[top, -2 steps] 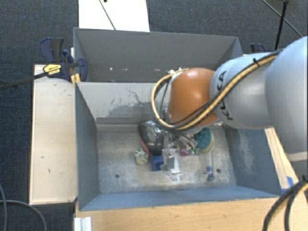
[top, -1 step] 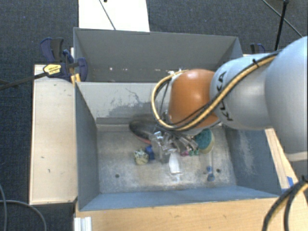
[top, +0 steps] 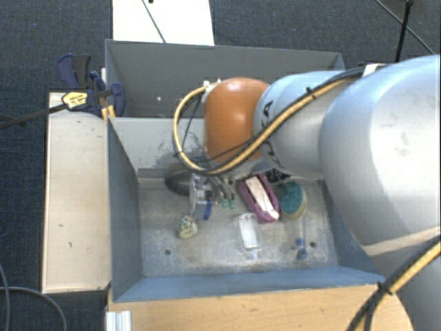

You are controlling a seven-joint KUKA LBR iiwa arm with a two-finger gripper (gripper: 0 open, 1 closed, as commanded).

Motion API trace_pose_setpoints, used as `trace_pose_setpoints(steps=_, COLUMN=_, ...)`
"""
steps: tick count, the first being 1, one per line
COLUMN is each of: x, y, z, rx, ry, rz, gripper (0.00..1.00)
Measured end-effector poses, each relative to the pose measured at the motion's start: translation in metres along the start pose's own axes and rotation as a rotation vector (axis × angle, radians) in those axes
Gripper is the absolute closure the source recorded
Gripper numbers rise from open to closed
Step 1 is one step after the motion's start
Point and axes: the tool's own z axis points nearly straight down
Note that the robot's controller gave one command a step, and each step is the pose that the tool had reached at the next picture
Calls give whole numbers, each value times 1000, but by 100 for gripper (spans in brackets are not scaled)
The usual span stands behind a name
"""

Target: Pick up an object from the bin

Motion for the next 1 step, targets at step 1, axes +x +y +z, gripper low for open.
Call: trace_pose_setpoints(steps=1, x=1, y=31, z=10, rx=-17, ry=-31, rz=302, gripper=100)
